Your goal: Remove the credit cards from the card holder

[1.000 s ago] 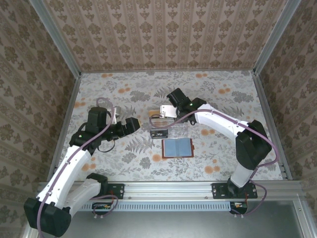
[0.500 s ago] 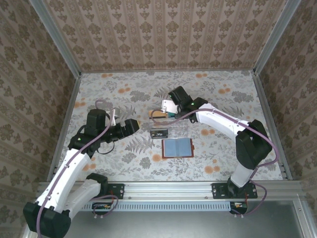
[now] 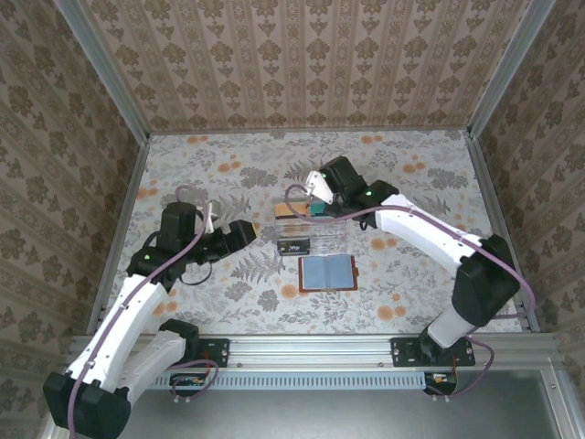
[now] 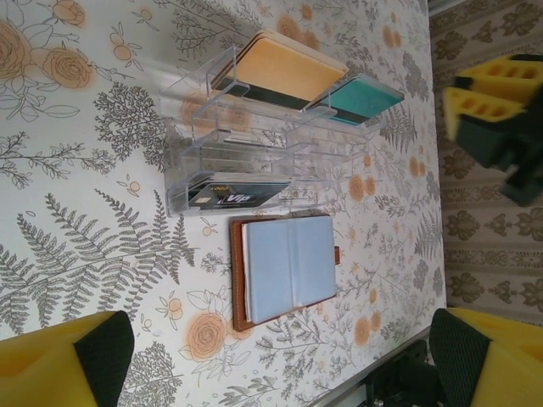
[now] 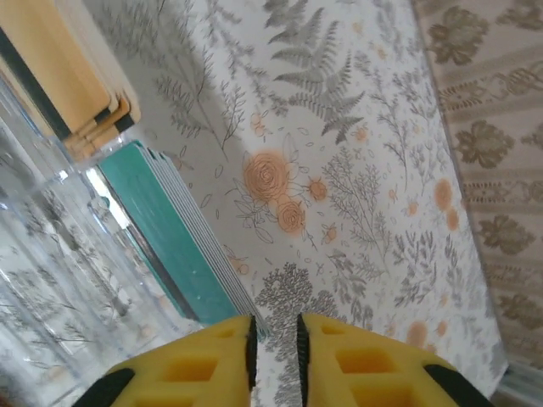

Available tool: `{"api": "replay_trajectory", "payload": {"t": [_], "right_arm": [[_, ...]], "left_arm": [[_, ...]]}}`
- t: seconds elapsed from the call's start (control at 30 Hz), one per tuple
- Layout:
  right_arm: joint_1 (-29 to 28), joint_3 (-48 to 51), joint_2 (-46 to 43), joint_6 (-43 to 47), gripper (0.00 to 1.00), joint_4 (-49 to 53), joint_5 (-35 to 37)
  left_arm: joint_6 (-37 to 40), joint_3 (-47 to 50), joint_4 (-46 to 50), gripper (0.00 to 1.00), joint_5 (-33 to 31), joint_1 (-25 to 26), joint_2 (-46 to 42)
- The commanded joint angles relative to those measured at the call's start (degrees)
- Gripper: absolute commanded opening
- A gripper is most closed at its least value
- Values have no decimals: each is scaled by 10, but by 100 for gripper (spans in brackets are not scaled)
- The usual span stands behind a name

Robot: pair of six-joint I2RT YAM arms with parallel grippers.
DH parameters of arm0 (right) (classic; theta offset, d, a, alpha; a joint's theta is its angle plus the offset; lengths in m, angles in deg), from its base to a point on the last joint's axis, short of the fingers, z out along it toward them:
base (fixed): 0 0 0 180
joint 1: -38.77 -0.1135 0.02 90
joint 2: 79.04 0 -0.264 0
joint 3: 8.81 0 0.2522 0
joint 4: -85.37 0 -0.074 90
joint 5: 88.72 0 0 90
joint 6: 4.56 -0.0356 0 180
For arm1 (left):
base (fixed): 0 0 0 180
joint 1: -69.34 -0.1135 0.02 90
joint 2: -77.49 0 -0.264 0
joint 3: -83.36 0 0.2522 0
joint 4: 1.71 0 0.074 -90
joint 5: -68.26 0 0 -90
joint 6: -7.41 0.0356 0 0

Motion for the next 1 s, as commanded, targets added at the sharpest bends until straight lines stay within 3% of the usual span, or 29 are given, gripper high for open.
{"api": "replay_trajectory", "payload": {"t": [0.0,0.17,0.37,0.7,0.97], "right_arm": [[-1,28,-53,-176,8,36,-44],[-2,95,-116,-338,4,43,-87],[-3,181,-177,-466,2,56,-121],[-3,329,-209,-574,6,-25,-202],[-3,373,-175,-611,5,-82,-245]], "left_arm": [[-28,12,-29,90,-14,18,11],[-65,24,-76,80,-62,83,46],[-108,24,-135,72,-138,184,113],[-162,18,-219,61,-219,304,235],[-173,-5,-260,26,-218,352,325]]}}
